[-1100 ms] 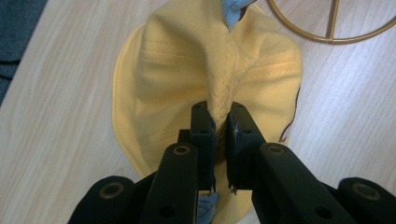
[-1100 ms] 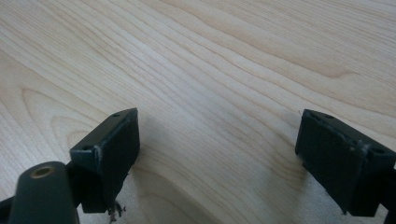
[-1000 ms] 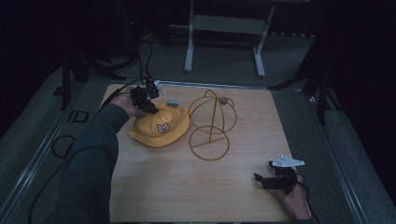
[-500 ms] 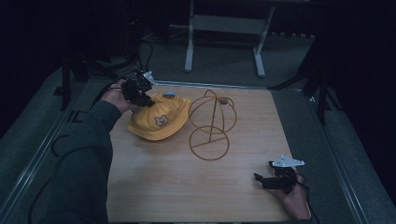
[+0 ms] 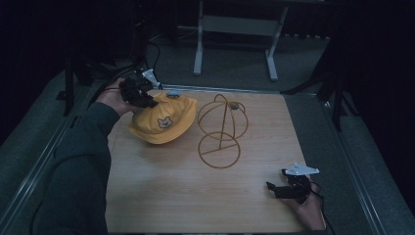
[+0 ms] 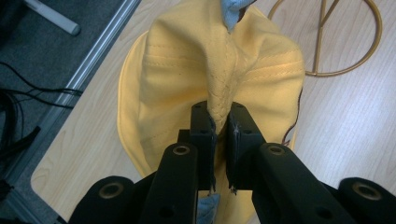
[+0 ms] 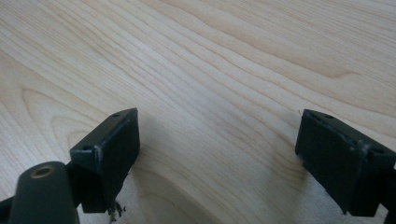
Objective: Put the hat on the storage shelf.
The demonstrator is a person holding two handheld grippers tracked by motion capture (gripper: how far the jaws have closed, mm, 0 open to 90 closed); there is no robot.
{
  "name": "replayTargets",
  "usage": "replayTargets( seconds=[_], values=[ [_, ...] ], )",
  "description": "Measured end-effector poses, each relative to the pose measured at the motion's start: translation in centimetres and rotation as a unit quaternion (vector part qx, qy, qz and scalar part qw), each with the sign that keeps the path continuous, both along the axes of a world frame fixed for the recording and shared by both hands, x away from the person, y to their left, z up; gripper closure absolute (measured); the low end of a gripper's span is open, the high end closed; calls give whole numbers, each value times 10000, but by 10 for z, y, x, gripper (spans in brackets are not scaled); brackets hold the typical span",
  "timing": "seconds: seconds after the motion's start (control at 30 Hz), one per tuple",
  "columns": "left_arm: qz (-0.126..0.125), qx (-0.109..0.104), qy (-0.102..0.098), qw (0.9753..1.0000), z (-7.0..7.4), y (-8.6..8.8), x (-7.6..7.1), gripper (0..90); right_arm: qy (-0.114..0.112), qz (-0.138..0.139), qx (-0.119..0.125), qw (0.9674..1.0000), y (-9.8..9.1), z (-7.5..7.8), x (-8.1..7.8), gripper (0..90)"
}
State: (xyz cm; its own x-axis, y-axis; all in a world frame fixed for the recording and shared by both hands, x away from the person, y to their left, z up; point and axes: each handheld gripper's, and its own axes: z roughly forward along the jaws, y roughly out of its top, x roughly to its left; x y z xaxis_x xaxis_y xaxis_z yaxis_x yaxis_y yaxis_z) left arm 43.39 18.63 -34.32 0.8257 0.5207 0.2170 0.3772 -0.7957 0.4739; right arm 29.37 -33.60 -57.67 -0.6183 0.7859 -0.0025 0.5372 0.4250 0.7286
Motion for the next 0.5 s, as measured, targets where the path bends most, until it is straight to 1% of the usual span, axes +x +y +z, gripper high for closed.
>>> replayTargets(
  seconds=[0.27, 0.37, 0.4, 0.5],
  values=[
    [-63, -105, -154, 9998, 14, -1, -4, 826, -1, -1, 1, 10000, 0, 0, 0, 137],
    [-47, -141, -202, 9997, 18, 0, -6, 825, 0, -1, 2, 10000, 0, 0, 0, 137],
    [-25, -279, -254, 9993, 22, 2, -7, 826, -1, 0, 1, 10000, 0, 0, 0, 137],
    [-9, -359, -277, 9990, 25, 5, -7, 827, 2, -1, 2, 10000, 0, 0, 0, 137]
  ],
)
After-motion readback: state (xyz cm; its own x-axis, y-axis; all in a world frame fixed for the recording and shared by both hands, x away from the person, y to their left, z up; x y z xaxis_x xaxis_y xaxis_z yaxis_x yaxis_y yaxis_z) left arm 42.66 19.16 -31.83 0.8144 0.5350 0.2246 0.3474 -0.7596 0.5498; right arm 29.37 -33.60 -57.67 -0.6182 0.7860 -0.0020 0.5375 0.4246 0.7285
